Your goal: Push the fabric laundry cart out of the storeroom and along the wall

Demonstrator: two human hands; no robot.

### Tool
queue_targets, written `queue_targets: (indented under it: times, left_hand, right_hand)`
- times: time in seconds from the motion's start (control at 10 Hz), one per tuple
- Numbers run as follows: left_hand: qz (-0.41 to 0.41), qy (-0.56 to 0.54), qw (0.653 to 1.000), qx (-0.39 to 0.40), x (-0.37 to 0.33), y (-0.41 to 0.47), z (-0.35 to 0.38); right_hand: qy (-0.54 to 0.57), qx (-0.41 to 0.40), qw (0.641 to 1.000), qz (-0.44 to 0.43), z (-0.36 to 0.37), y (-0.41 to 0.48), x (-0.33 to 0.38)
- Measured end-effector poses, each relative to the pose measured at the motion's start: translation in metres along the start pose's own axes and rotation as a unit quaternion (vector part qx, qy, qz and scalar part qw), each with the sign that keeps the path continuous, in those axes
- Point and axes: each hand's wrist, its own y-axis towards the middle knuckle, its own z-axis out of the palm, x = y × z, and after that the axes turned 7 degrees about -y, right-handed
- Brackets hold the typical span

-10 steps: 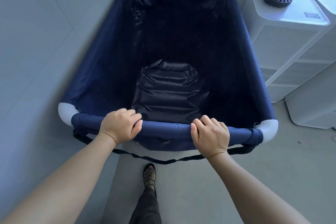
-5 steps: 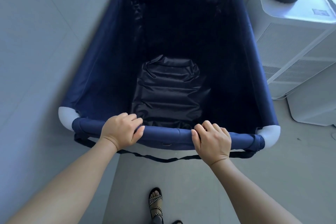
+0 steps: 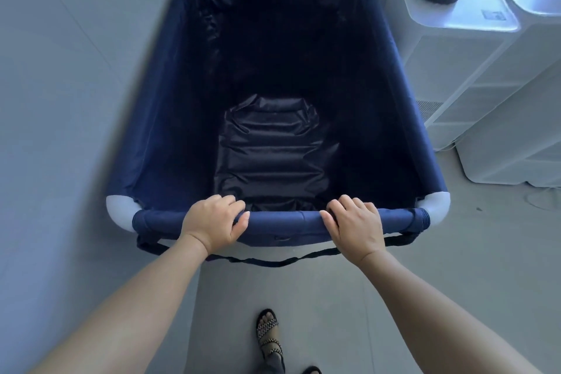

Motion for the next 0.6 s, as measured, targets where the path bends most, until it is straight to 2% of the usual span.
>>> queue_targets:
  times: [0.1, 0.2, 0.3, 0.5, 0.6]
  left_hand:
    - [-0.015, -0.001, 1.000, 0.012, -0.002, 0.001, -0.002]
    - [-0.019, 0.035, 0.999, -0.003, -0.009, 0.000, -0.013]
    - [-0.023, 0.025, 0.999, -0.029, -0.020, -0.004, -0.027]
    - [-0.041, 0.020, 0.996, -0.082, -0.069, -0.024, -0.056]
    - [-0.078, -0.015, 0.989, -0.124, -0.107, -0.037, -0.065]
  right_hand:
    - [0.022, 0.059, 0.998, -0.009, -0.005, 0.000, -0.004]
    - [0.065, 0.063, 0.995, -0.029, -0.016, -0.005, -0.007]
    - [0.101, 0.052, 0.993, -0.039, -0.034, -0.014, -0.009]
    - [0.076, 0.025, 0.995, -0.050, -0.078, -0.042, -0.018]
    - [0.136, 0.005, 0.989, -0.064, -0.103, -0.059, -0.024]
